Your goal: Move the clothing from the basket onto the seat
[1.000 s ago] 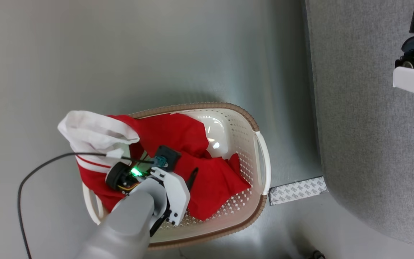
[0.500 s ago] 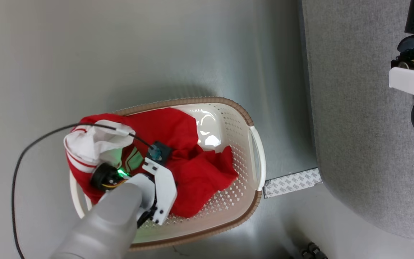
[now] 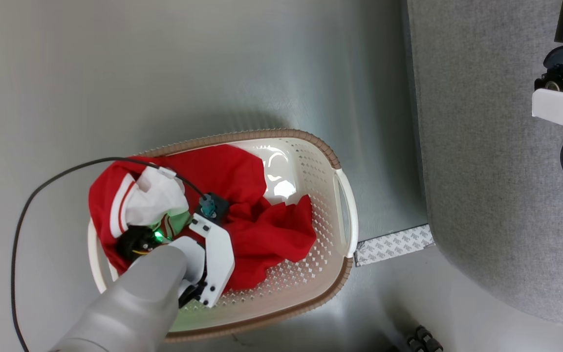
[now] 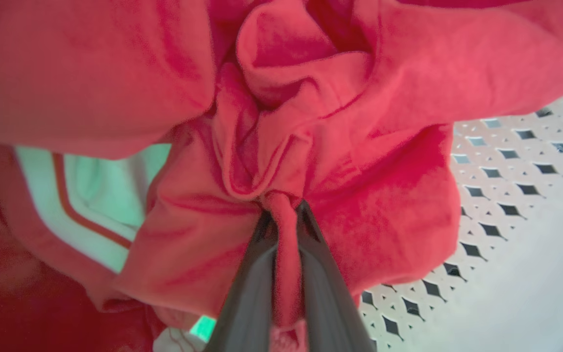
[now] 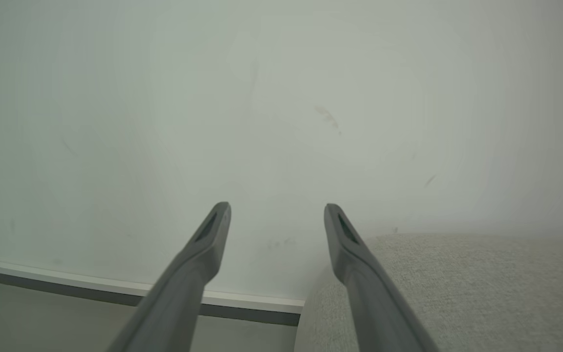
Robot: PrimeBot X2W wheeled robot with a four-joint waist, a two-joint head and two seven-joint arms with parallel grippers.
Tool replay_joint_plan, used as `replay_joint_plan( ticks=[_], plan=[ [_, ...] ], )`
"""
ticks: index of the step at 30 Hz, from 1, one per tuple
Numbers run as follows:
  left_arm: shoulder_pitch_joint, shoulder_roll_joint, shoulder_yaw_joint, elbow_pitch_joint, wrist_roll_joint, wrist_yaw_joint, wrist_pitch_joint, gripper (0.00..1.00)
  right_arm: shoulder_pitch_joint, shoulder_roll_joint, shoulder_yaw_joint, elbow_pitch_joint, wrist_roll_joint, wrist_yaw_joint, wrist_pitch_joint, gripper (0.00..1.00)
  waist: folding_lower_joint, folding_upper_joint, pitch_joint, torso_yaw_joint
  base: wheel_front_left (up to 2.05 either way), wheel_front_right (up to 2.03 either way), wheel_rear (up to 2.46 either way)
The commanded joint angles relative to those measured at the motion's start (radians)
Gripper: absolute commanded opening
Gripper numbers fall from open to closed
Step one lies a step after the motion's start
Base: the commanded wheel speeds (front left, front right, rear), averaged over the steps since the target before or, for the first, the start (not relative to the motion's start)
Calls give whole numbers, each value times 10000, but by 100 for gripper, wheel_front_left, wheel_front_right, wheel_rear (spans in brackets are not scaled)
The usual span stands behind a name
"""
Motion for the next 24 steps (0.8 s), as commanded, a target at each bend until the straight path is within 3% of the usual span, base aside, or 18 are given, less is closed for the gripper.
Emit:
replay_joint_plan(
  ticks=[1, 9, 24],
  plan=[
    [-11, 143, -67, -53, -112, 13, -63, 0, -152, 48, -39, 14, -16, -21, -3, 100, 0, 0, -49, 17, 0, 0, 0],
    [206, 66, -660, -402, -821, 13, -785, 0, 138, 59, -71, 110, -55, -21, -1, 100, 0, 0, -865, 202, 0, 0, 0],
    [1620, -306, -1271, -1478, -1529, 12, -3627, 0, 1747, -292, -185, 958, 157, -21, -1, 100, 0, 0, -4162, 1095, 0, 0, 0]
  ],
)
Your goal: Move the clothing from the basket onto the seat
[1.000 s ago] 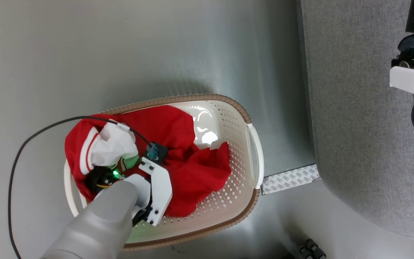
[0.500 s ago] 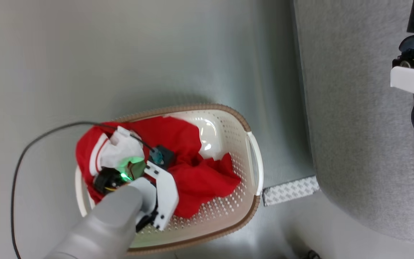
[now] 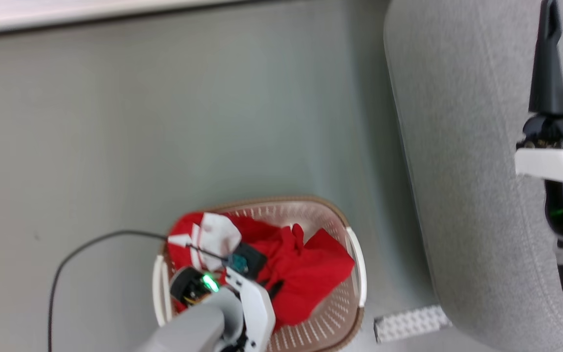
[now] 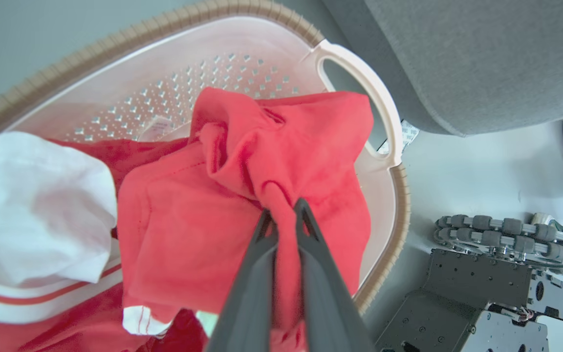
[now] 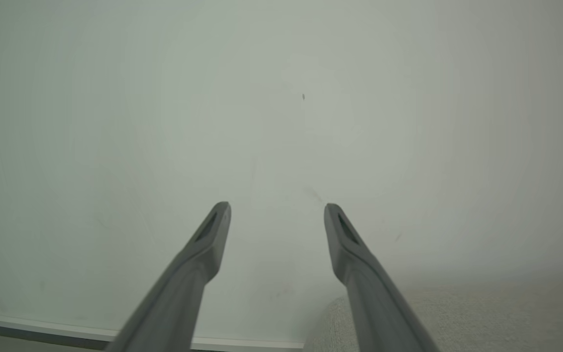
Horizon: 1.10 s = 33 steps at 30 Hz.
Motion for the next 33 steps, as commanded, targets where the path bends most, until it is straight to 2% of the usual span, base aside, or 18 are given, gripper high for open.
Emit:
replay_joint_plan(
  ticks=[1, 8, 17, 22, 33],
  plan=[
    [255, -13, -38, -104, -62, 12, -198, 0, 237, -116, 16, 114, 59, -21, -1, 100, 0, 0, -892, 395, 0, 0, 0],
    [917, 21, -85, -754, -228, 12, -1109, 0, 1014, -281, 205, 523, 170, -21, -1, 100, 0, 0, -2408, 822, 0, 0, 0],
    [1250, 308, 130, -1388, -172, 12, -1686, 0, 1799, -286, 545, 785, 260, -21, -1, 100, 0, 0, -3654, 1083, 0, 0, 0],
    [1510, 557, 973, -2288, 315, 268, -1693, 0, 2245, -245, 643, 845, 343, -21, -1, 100, 0, 0, -4164, 1176, 0, 0, 0],
    [2469, 1596, 3080, -4923, 1477, 983, -1692, 0, 3266, -98, 864, 992, 499, -21, -1, 100, 0, 0, -5282, 1136, 0, 0, 0]
  ],
)
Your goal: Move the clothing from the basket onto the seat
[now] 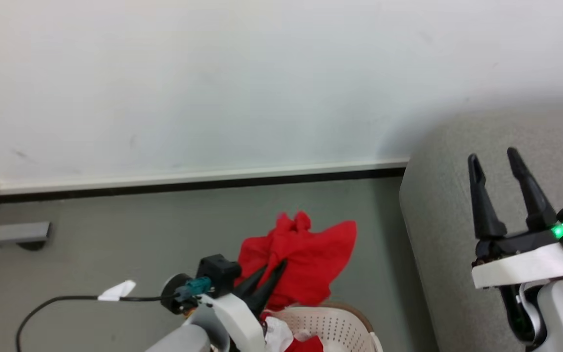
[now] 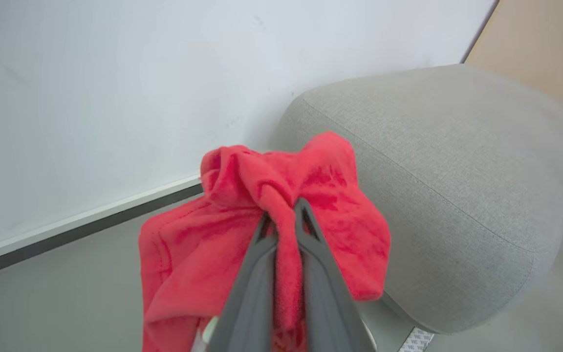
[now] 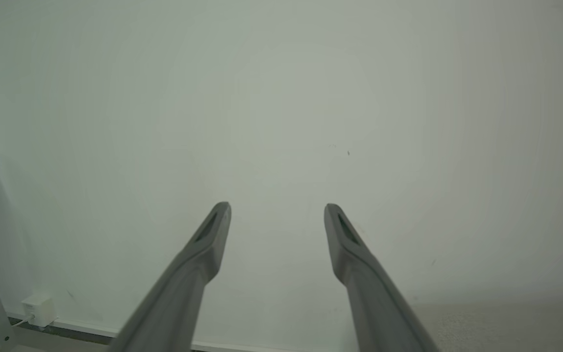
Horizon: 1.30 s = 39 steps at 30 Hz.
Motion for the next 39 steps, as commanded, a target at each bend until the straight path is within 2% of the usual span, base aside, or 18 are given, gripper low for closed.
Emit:
replay_joint_plan(
  ticks=[1, 7, 17, 26, 39],
  plan=[
    [210, 177, 248, -378, 190, 116, -7, 0, 271, 81, 46, 49, 77, -21, 1, 100, 3, -1, -298, -58, 0, 0, 0],
    [624, 675, 999, -1824, 663, 536, -8, 0, 797, 309, 380, -30, 188, -21, 0, 100, 3, -1, -613, -138, 0, 0, 0],
    [930, 1111, 1861, -3517, 1250, 1116, -8, 0, 1277, 456, 890, -157, 301, -21, 1, 100, 3, -1, -787, -194, 0, 0, 0],
    [983, 1373, 2076, -4000, 1331, 1272, -7, 0, 1326, 476, 1209, -225, 371, -21, 1, 100, 3, -1, -700, -208, 0, 0, 0],
    [815, 1300, 2013, -3906, 1213, 1297, 37, 0, 1347, 341, 2335, -78, 495, -21, 1, 100, 3, -1, -682, -169, 0, 0, 0]
  ],
)
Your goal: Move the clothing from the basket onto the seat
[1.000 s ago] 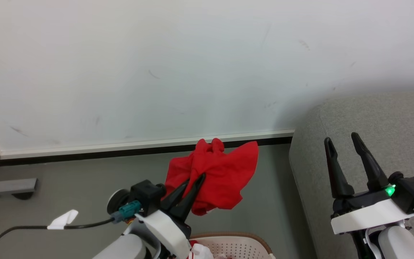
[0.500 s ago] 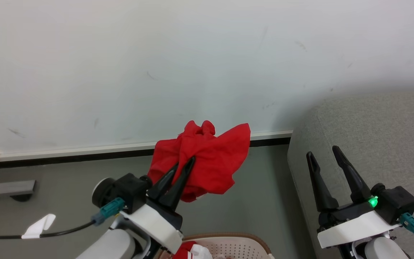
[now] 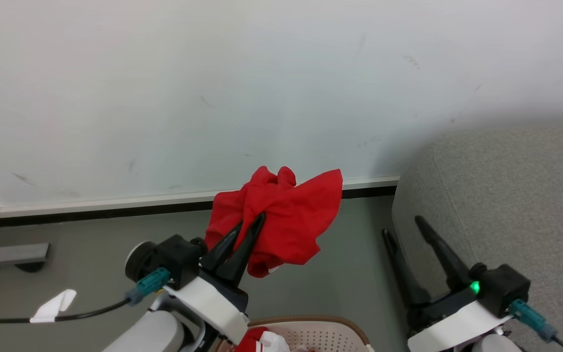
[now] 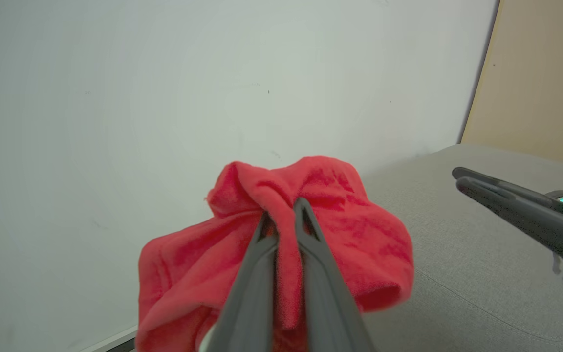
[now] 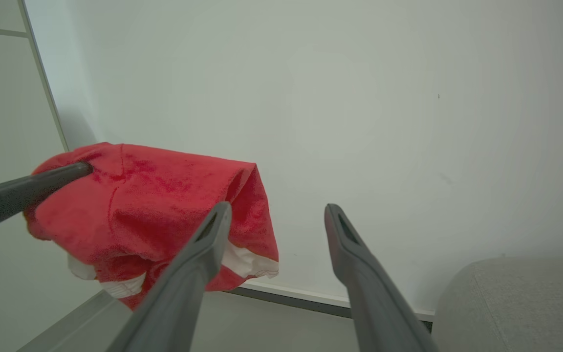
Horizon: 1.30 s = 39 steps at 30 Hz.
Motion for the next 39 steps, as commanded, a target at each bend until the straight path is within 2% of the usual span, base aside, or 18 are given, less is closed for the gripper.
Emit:
replay_joint_plan(
  ticks=[1, 10, 16, 22, 26, 34, 35, 36, 37, 38, 39],
  plan=[
    [-39, 16, 25, 19, -46, 25, 8, 0, 123, -54, 131, 50, 56, -21, 1, 100, -1, 0, -13, 8, 0, 0, 0],
    [-151, -169, -219, -128, -50, -70, 115, 0, -516, -105, 2203, 959, 247, -21, 0, 100, -1, 0, 26, 145, 0, 0, 0],
    [-234, -338, -418, -190, -65, -178, 204, 0, -1300, 36, 3087, 2053, -67, -21, 0, 100, -1, 0, 44, 314, 0, 0, 0],
    [-289, -592, -662, -192, -143, -347, 285, 0, -1857, 373, 3218, 3064, -418, -21, 1, 100, -1, 0, -41, 632, 0, 0, 0],
    [-248, -736, -857, -109, -216, -464, 343, 0, -2013, 572, 2774, 3354, -785, -21, 2, 100, -1, 0, -94, 864, 0, 0, 0],
    [-145, -980, -1178, 120, -345, -637, 427, 0, -1865, 867, 2147, 3068, -1239, -21, 0, 100, -1, 0, -118, 1224, 0, 0, 0],
    [-140, -994, -1191, 146, -363, -651, 424, 0, -1850, 887, 2118, 3046, -1264, -21, 0, 84, -1, 0, -118, 1251, 0, 0, 0],
    [-135, -1004, -1204, 172, -381, -662, 420, 0, -1832, 899, 2113, 3033, -1277, -21, 0, 48, -1, 0, -117, 1277, 0, 0, 0],
    [-132, -1014, -1215, 191, -389, -669, 415, 0, -1820, 907, 2113, 3030, -1272, -21, 0, 30, -1, 0, -116, 1300, 0, 0, 0],
    [-132, -1024, -1215, 207, -396, -670, 410, 0, -1818, 914, 2120, 3025, -1260, -21, 0, 0, -1, 0, -115, 1320, 0, 0, 0],
    [-137, -1026, -1209, 228, -388, -665, 404, 0, -1816, 921, 2141, 3019, -1224, -21, 0, 0, -1, 0, -113, 1339, 0, 0, 0]
  ],
)
